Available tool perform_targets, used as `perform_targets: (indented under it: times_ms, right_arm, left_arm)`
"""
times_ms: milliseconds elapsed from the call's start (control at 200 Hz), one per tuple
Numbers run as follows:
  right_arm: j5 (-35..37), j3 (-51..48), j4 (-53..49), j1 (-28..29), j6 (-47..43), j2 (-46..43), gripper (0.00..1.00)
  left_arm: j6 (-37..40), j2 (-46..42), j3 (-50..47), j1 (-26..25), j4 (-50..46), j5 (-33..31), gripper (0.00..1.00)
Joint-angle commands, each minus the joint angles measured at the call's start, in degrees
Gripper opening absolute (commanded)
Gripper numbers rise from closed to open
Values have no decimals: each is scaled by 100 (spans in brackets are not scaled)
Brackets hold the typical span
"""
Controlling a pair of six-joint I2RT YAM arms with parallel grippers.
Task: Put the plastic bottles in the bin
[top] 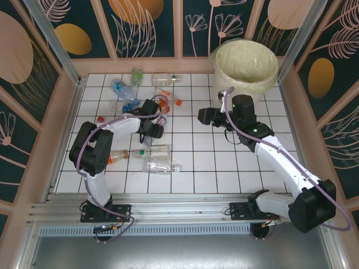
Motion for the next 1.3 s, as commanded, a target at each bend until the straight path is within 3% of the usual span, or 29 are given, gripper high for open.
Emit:
perform_targets:
  times_ms: [0, 185, 570, 1046, 1296]
  right_arm:
    - [221, -185, 193, -7, 664, -20, 72]
    - [-29, -620, 1065, -9, 1885, 105, 75]
    - [-602, -520, 2387, 4, 2427, 817, 86]
    - [-838, -69, 2951, 60, 2399, 1662, 87]
    - [-785, 143, 3014, 80, 2411, 1955, 70]
  left_arm:
    - [30, -4, 157, -54, 252, 271, 49]
    - [-192, -538, -24, -192, 1232, 1292, 45]
    - [-1227, -1104, -444, -431, 3251, 2938, 46]
    - [-1530, -983, -239, -731, 3378, 3363, 47]
    - [-1608, -989, -283, -790, 3501, 3410, 47]
